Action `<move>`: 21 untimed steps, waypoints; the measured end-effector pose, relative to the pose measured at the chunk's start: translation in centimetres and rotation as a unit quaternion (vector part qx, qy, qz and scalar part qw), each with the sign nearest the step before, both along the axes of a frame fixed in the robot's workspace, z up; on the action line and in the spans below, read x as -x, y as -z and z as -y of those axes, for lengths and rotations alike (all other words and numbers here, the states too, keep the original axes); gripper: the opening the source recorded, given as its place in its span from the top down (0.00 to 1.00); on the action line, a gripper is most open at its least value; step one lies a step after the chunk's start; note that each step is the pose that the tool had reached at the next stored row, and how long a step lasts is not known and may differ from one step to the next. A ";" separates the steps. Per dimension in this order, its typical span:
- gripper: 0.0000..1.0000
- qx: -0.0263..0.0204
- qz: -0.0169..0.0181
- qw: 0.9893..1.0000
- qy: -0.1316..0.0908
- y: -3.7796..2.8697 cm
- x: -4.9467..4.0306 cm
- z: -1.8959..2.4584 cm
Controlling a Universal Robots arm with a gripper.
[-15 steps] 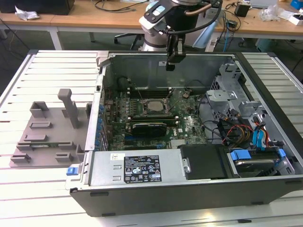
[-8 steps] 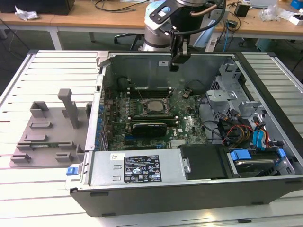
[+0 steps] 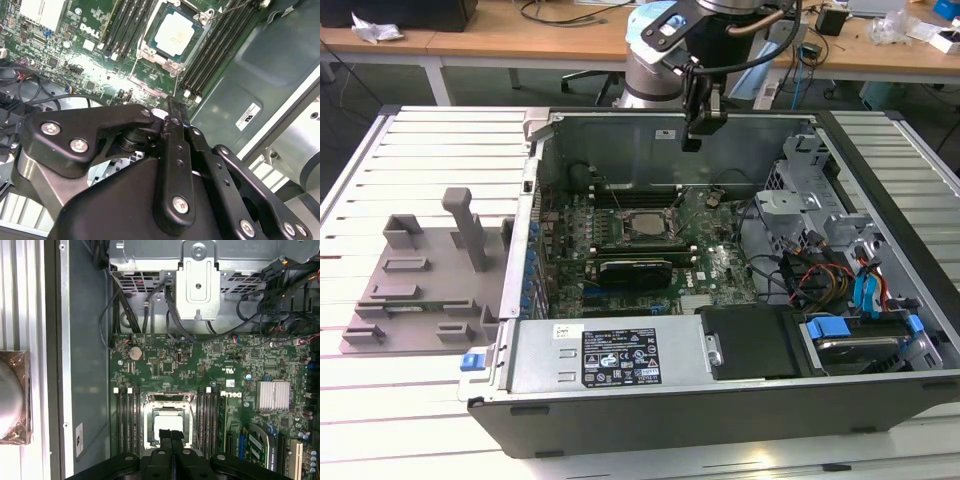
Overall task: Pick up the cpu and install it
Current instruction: 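Close the cpu cover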
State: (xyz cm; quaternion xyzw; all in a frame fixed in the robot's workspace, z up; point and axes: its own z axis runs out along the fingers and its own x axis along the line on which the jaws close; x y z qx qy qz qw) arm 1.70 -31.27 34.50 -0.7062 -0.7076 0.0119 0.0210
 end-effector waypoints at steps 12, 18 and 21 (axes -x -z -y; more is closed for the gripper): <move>0.89 0.000 -0.002 1.000 0.000 0.68 -0.22 0.00; 0.89 0.000 -0.002 1.000 0.000 1.03 -0.23 0.00; 0.89 0.000 -0.002 1.000 0.000 1.25 -0.24 0.00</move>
